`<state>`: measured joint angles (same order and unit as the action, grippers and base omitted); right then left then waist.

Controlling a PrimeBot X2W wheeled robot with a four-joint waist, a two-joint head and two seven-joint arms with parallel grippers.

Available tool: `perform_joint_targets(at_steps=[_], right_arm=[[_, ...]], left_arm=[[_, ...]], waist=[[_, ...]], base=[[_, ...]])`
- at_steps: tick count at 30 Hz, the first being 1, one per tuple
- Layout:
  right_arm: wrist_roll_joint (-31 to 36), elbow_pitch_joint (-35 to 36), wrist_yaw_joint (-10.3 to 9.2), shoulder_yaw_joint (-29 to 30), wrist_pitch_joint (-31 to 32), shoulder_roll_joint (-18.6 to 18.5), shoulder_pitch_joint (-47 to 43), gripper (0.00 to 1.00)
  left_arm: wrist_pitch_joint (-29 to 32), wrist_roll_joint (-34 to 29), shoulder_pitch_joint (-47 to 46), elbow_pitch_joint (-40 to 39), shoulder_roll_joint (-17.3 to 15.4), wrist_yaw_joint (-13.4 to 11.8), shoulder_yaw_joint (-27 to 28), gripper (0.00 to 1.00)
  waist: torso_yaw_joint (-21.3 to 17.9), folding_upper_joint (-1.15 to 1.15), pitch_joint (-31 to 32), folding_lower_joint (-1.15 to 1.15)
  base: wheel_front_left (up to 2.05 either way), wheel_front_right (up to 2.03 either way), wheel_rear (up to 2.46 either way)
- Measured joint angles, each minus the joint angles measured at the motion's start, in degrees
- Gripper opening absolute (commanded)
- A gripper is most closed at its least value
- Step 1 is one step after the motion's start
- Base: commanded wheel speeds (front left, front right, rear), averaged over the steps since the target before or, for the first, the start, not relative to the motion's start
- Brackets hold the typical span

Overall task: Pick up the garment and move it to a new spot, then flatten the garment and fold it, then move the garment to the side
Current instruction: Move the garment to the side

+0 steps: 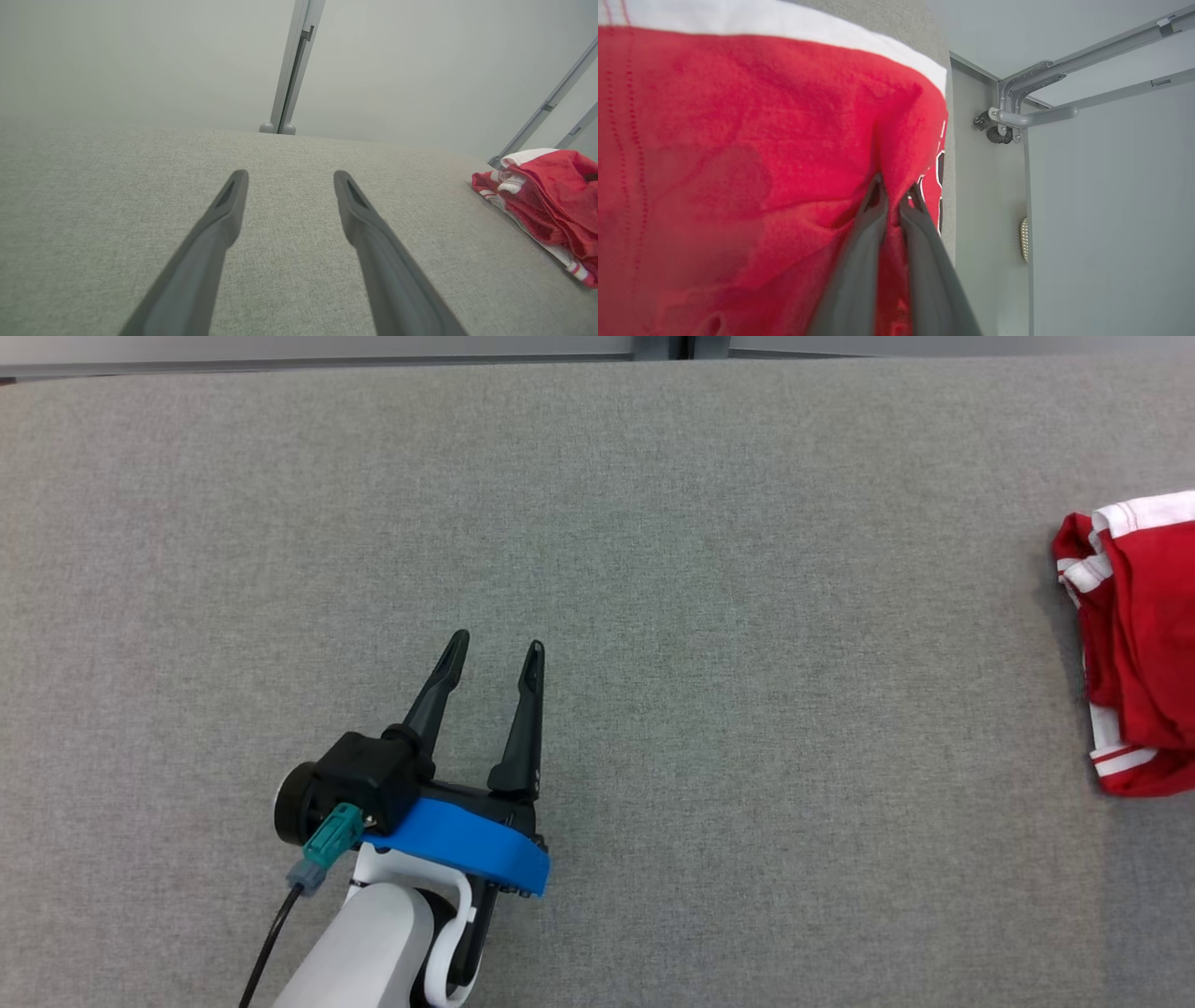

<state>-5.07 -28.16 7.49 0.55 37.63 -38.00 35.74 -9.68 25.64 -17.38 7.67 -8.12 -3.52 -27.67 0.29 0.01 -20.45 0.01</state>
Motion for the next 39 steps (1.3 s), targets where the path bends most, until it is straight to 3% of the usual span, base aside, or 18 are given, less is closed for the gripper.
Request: perform_joint_targets(at_steps=[2,3,5,6,10,22,34,39], right_arm=[[2.3,-0.1,0.01,0.7,-1.0,1.2,0.2,0.0],[3.3,-0.3,0.01,1.7,-1.5,1.7,0.2,0.05],[5.0,-1.0,0.0,4.4,-1.9,3.1,0.4,0.48],[6.3,-1.3,0.0,5.2,-1.9,3.7,0.3,1.0],[10.2,-0.8,0.0,7.7,-2.7,6.1,0.0,1.0],[12.6,3.9,0.0,11.0,-10.1,14.5,-0.4,1.0],[10.4,4.4,0.0,9.8,-24.9,21.8,0.5,1.0],[9.1,2.9,0.0,9.2,-34.2,26.3,-0.7,1.0]], left_arm=[[0.0,0.0,-0.5,0.0,0.1,0.0,-0.2,1.0],[0.0,0.0,-0.5,0.1,0.1,0.0,-0.3,1.0],[0.1,-0.1,-0.5,0.4,0.0,0.0,-0.5,1.0],[0.1,-0.1,-0.7,0.5,0.1,0.0,-0.6,1.0],[0.1,-0.2,-1.3,0.5,-0.3,-0.1,-0.5,1.0],[0.5,0.8,-1.7,1.2,-1.7,-0.7,1.3,1.0],[-2.4,3.2,-2.7,6.4,-1.8,-1.4,4.7,1.0],[-3.8,4.7,-2.6,11.1,-0.6,-1.0,5.8,1.0]], waist=[[0.0,0.0,-0.4,0.0],[0.0,0.0,-0.5,0.0],[0.0,0.0,-0.7,0.0],[0.0,0.0,-0.8,0.0],[-0.4,0.0,-0.9,-0.01],[-2.1,0.0,1.9,-0.01],[-1.7,-0.01,9.5,-0.02],[-0.3,-0.01,13.4,-0.02]], base=[[0.0,0.0,0.0],[0.0,0.0,0.0],[0.0,0.0,0.0],[0.0,0.0,0.0],[0.0,0.0,0.0],[0.0,0.0,0.0],[0.0,0.0,0.0],[0.0,0.0,0.0]])
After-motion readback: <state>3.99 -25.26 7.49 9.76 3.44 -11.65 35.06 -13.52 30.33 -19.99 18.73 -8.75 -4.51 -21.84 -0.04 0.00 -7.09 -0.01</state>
